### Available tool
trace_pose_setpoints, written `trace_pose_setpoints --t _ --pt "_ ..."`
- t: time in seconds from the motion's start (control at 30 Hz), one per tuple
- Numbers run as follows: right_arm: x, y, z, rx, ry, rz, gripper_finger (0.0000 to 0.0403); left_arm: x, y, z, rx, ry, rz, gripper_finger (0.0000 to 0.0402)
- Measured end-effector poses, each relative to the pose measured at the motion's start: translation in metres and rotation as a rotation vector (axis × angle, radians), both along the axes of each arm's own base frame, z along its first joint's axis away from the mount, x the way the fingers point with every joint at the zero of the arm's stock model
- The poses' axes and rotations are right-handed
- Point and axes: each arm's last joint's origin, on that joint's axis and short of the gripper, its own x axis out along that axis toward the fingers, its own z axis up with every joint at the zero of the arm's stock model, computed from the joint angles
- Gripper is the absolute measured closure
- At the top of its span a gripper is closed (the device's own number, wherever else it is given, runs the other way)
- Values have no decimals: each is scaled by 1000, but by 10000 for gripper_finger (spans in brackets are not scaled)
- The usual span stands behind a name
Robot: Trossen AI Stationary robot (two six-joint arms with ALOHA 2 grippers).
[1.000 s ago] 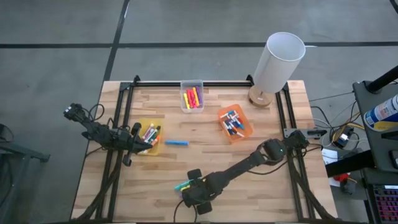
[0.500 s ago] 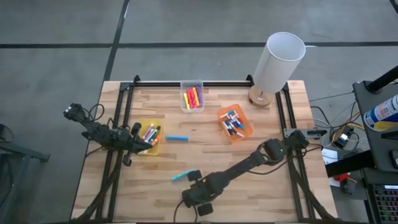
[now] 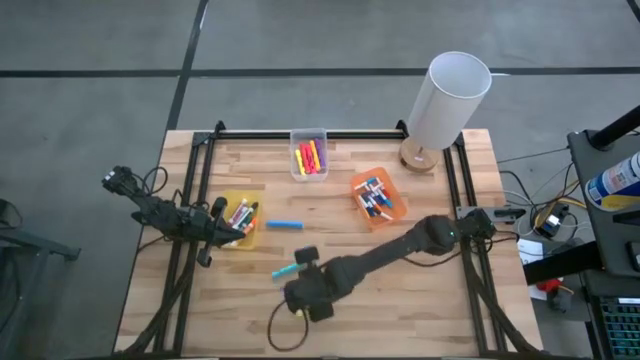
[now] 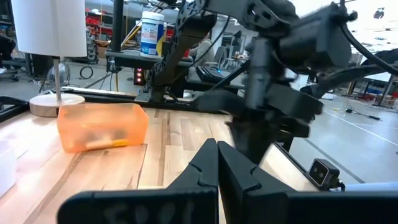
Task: Pick & Place Markers
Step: Put the light purple highlighter into the transparent bin
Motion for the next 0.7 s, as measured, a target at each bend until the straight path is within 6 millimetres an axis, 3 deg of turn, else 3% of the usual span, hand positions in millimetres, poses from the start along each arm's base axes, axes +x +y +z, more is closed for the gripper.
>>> trace_pose_setpoints --t 0.3,0.7 --pt "18 -78 2 -97 64 -83 353 0 0 0 0 0 1 402" --pt "27 -231 3 -197 103 -320 353 0 0 0 0 0 0 402"
